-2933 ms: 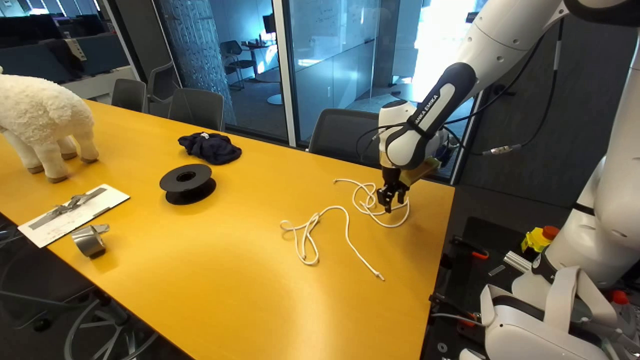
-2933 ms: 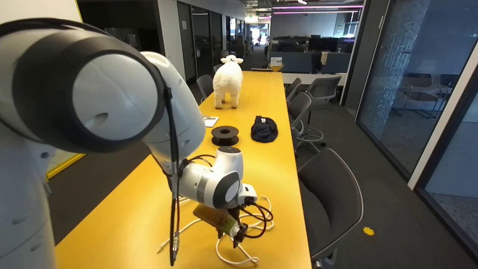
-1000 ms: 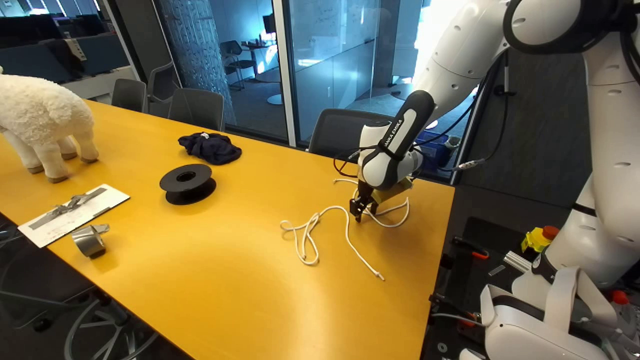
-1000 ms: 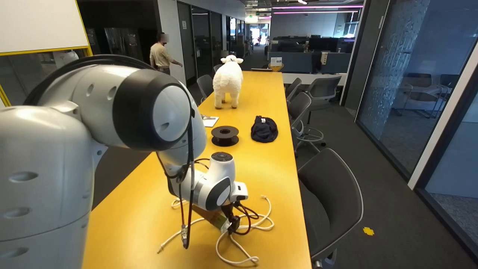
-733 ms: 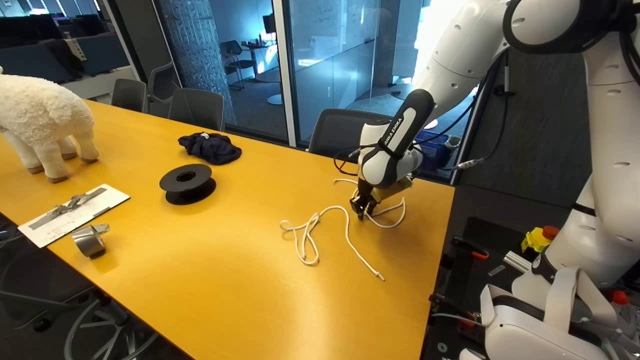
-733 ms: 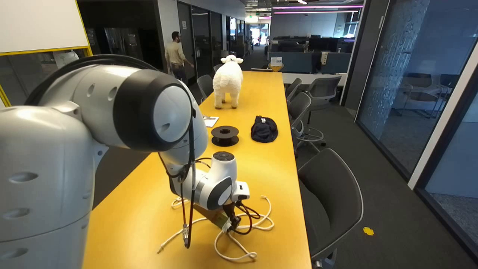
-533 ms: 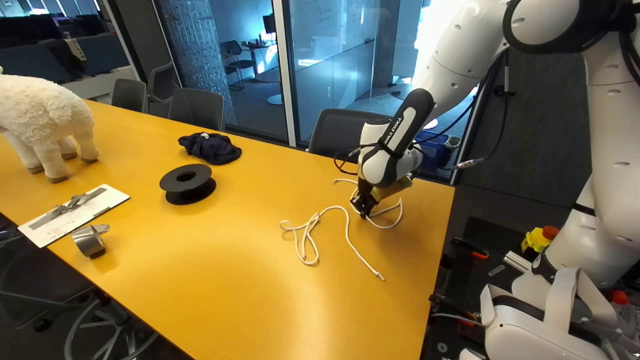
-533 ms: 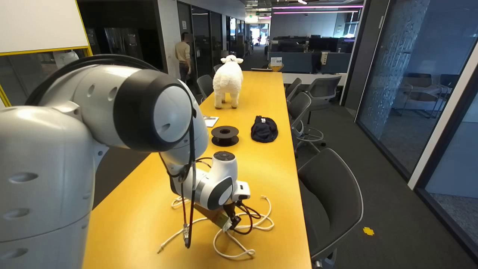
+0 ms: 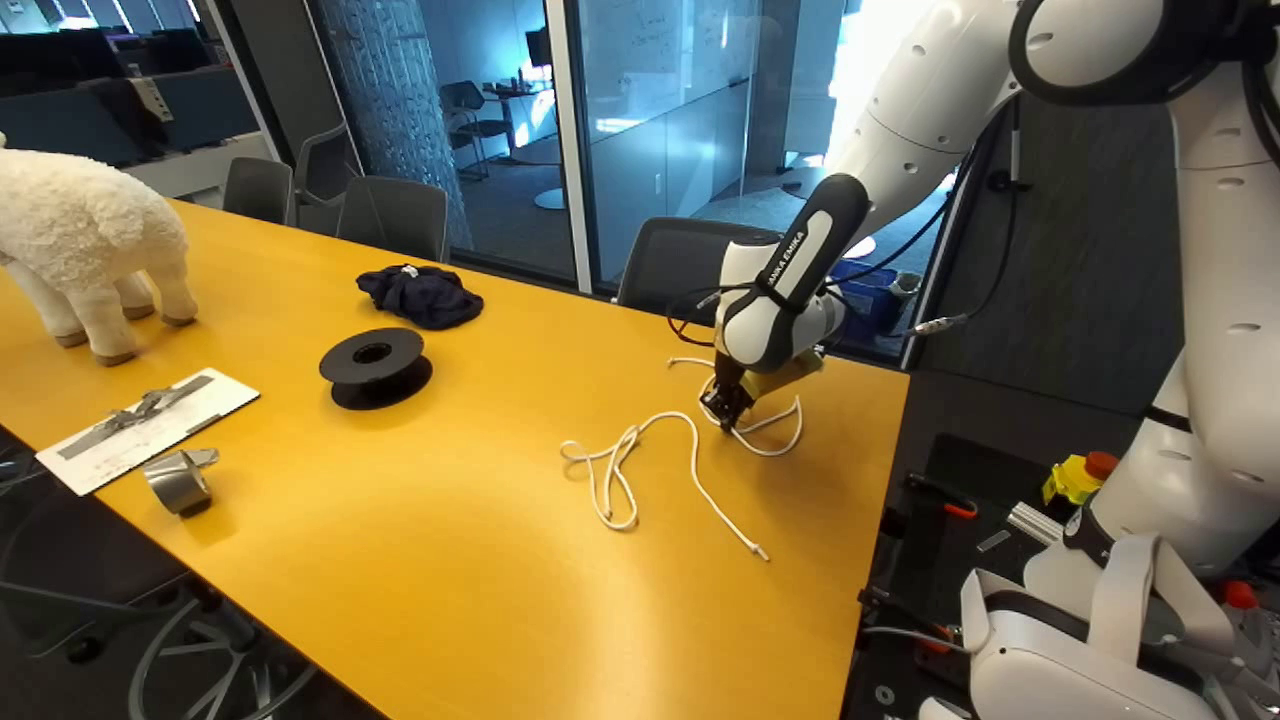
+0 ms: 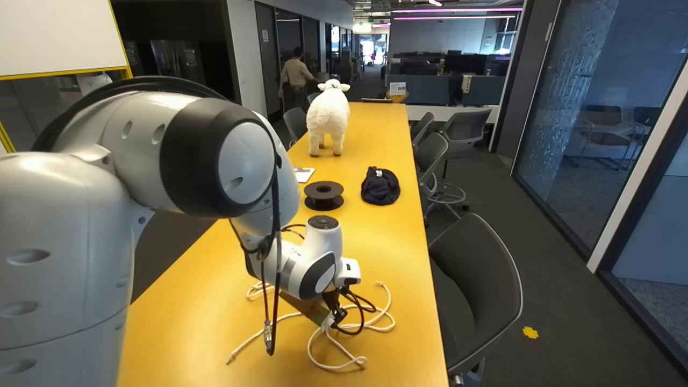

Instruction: Separate the two white ropes

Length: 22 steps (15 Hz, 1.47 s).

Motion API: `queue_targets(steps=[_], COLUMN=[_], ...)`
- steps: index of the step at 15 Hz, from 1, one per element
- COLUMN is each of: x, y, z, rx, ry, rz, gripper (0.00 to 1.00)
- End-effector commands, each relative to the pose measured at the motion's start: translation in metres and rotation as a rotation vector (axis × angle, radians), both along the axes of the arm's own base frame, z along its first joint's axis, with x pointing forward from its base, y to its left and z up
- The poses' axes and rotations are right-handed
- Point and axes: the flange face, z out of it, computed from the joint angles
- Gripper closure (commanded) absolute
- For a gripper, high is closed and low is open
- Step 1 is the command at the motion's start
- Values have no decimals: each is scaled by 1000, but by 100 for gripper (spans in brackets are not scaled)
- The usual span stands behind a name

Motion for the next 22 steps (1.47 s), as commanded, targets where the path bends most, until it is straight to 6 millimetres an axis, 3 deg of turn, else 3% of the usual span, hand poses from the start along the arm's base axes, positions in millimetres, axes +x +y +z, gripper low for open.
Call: queue_targets(steps=[1, 5, 15, 20, 21, 22], x=[-3, -11, -52, -54, -54, -54], y=[7, 19, 59, 62, 60, 59], z=[20, 21, 0, 0, 0, 1], rx=[-10, 0, 54, 54, 48, 41], ry=[-49, -45, 55, 61, 62, 64], rz=[0, 37, 191, 214, 207, 202], gripper=[93, 93, 94, 94, 91, 67])
